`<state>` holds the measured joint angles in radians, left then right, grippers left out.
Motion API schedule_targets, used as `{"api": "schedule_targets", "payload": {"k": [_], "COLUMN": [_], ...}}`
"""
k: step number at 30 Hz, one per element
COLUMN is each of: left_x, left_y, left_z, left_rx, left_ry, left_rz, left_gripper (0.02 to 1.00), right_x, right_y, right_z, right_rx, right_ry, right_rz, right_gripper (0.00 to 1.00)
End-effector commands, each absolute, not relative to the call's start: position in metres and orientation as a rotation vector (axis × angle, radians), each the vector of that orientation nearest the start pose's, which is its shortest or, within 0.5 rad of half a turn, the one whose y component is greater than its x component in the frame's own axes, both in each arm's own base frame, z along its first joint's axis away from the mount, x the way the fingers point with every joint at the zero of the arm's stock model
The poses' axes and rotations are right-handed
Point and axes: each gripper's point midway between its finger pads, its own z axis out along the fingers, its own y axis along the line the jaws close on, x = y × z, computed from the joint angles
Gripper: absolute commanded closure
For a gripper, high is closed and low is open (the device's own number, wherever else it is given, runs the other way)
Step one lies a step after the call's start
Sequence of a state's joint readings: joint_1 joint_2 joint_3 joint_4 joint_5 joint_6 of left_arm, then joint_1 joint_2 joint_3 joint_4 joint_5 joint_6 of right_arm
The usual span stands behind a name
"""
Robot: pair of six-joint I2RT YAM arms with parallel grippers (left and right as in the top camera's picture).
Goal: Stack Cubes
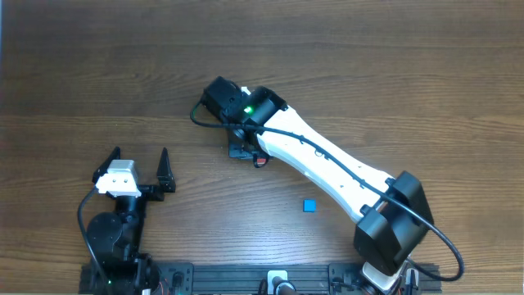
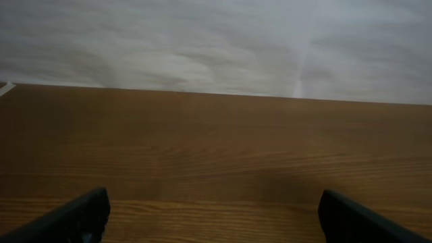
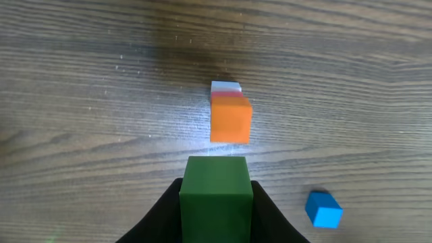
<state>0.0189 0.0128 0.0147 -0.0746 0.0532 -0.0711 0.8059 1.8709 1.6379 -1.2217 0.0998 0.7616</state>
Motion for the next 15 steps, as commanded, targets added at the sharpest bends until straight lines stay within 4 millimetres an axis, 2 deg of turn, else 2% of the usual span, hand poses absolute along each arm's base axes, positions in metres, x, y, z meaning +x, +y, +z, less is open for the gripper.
{"api": "schedule_targets", "payload": {"k": [1,15], "left_x": [0.246,0.246], "left_y": [-0.007,-0.007], "left_z": [0.158,0.158], "left_rx": [-0.014,-0.014], "left_ry": [1.643,1.643], "left_rz": [-0.084,-0.084], "left_gripper": [0.02,0.02], "right_x": [0.277,0.281], "right_y": [0.26,0.251], "right_z": [0.112,0.087], "right_rx": [0.004,0.044], "right_ry": [3.03,3.069], "right_rz": [0.019,0.05], "right_gripper": [0.991,0.989]}}
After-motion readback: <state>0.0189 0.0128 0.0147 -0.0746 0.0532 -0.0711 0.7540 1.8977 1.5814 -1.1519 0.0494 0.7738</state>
